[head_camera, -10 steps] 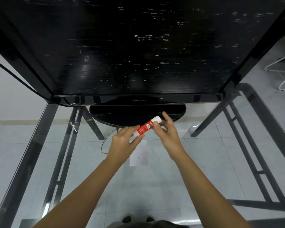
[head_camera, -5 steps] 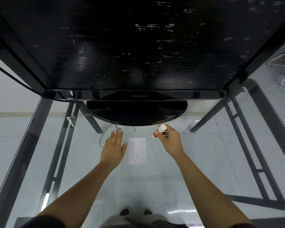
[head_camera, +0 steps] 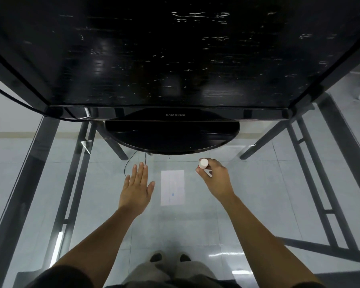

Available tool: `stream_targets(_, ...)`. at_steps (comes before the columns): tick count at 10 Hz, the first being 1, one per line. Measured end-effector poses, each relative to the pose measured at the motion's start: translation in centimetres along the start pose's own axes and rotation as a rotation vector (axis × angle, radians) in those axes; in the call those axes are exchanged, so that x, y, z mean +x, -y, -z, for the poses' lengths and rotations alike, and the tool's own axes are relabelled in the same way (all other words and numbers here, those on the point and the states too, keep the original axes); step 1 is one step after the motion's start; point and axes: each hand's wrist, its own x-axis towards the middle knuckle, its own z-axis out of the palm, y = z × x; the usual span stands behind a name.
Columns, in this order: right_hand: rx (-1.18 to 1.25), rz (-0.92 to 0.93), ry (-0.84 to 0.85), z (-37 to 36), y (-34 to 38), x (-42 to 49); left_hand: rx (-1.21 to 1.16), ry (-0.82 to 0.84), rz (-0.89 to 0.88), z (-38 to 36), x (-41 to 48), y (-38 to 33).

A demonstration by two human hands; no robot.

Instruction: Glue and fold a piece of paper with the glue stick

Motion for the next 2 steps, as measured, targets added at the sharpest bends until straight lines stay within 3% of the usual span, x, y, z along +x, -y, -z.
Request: stream_targets(2,0.020,0.005,-0.018,0.10,0.30,-0.08,-0.037,0.004,-0.032,-0.07,0.10,0.04)
